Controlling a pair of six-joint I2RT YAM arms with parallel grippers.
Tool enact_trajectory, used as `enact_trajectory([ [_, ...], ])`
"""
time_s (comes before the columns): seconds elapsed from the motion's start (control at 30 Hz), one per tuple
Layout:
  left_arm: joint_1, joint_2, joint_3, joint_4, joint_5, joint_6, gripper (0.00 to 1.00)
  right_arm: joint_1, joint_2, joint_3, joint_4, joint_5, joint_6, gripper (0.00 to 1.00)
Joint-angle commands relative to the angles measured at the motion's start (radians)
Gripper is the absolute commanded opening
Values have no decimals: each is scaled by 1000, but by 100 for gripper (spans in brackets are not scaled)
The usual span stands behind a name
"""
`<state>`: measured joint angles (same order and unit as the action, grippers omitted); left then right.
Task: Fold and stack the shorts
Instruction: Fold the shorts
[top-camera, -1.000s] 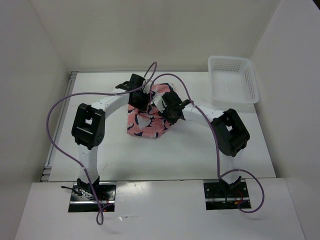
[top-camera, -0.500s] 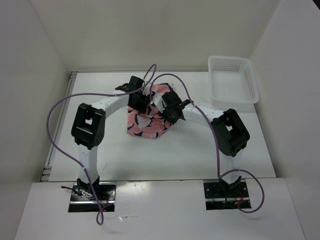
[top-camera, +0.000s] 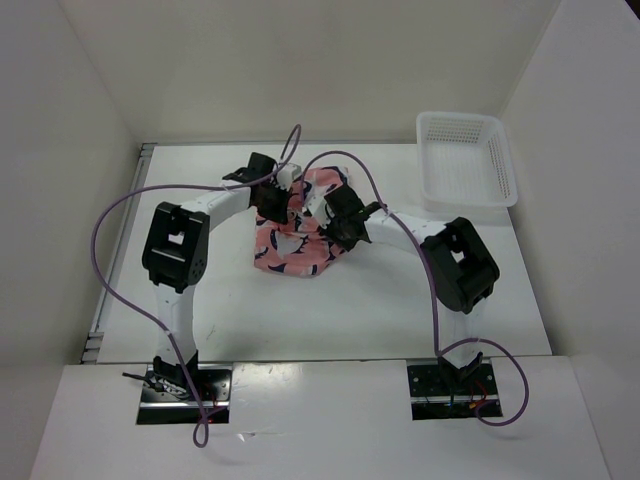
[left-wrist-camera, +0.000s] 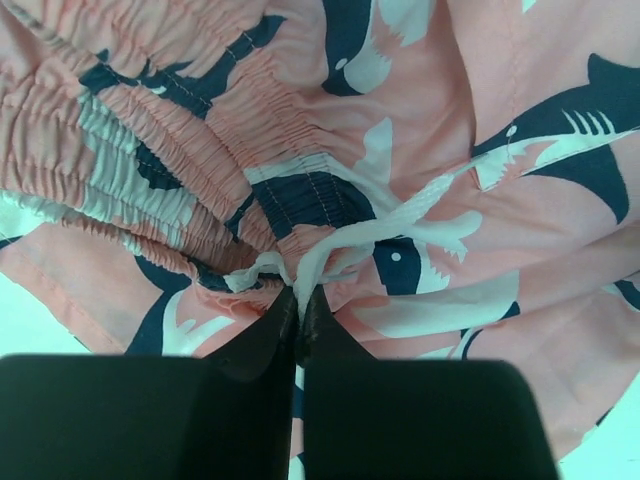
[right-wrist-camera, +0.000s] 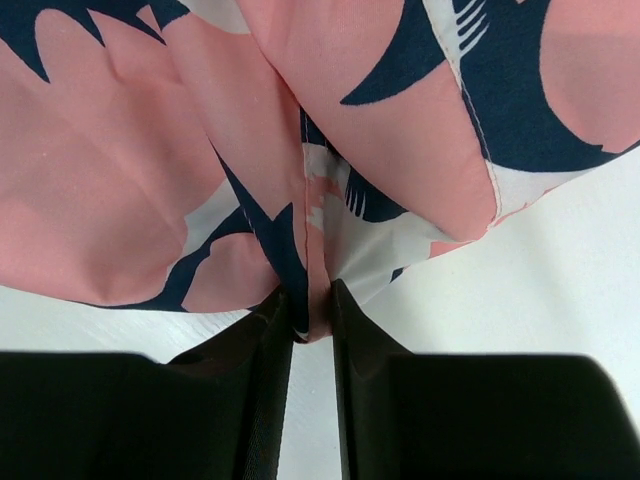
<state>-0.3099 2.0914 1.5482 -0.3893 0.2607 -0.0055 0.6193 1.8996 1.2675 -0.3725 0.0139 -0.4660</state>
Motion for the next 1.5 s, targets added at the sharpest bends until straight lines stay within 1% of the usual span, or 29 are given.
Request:
enact_trajectory([
  [0.0,11,-10,-13,-6,67,6,0,3,0,-11,38,-9,-3,24],
  [0.1,35,-22,-13,-52,132,6,0,3,9,-11,38,-9,-3,18],
  [0.13,49,-45,-13,-66,164,6,0,3,9,-11,47,1,-3,14],
  [0.2,58,-70,-4,-123,175,6,0,3,9,-20,47,12,-3,8],
  [0.23,72,-94,24,-143,187,6,0,3,9,-20,47,12,-3,3],
  [0.27,90,-103,42,-164,187,6,0,3,9,-20,47,12,-3,0],
  [0.37,139,-137,136,-284,199,6,0,3,0,-30,47,21,-13,0],
  [0.43,149,-165,176,-324,199,6,0,3,-11,-39,47,21,-23,0],
  [0.6,161,-197,211,-473,167,6,0,3,-30,-48,38,12,-33,0],
  [0.67,161,-208,129,-500,154,6,0,3,-30,-48,38,3,-43,0],
  [0.77,161,-235,5,-481,97,6,0,14,-39,-39,26,-6,-63,0],
  [0.87,161,-255,-48,-456,72,6,0,23,-50,-39,17,-6,-63,0],
  [0.93,161,-255,-112,-436,45,6,0,23,-50,-39,4,-15,-72,0],
  [0.97,161,-255,-135,-425,45,6,0,23,-60,-39,4,-15,-83,5],
  [1.0,161,-255,-157,-410,35,6,2,23,-60,-39,-20,-46,-83,31],
  [1.03,161,-255,-196,-395,35,6,6,23,-71,-39,-31,-61,-83,44],
  [1.1,161,-264,-224,-382,35,6,13,23,-83,-28,-54,-94,-94,61],
  [1.17,170,-277,-237,-382,23,6,16,23,-120,-14,-68,-107,-85,62],
  [1.23,170,-286,-237,-382,14,6,21,-18,-170,29,-89,-191,-70,66],
  [1.27,179,-295,-228,-382,14,6,25,-44,-187,61,-89,-236,-30,70],
  [1.3,180,-295,-227,-382,14,6,29,-94,-203,75,-77,-329,1,74],
  [1.33,180,-306,-214,-391,5,6,31,-114,-212,87,-40,-365,33,80],
  [1.37,180,-320,-214,-391,5,6,31,-115,-212,111,-22,-385,65,80],
  [1.43,190,-343,-166,-392,18,6,33,-124,-180,144,21,-394,171,81],
  [1.47,201,-343,-140,-392,44,6,36,-124,-134,173,30,-403,212,81],
])
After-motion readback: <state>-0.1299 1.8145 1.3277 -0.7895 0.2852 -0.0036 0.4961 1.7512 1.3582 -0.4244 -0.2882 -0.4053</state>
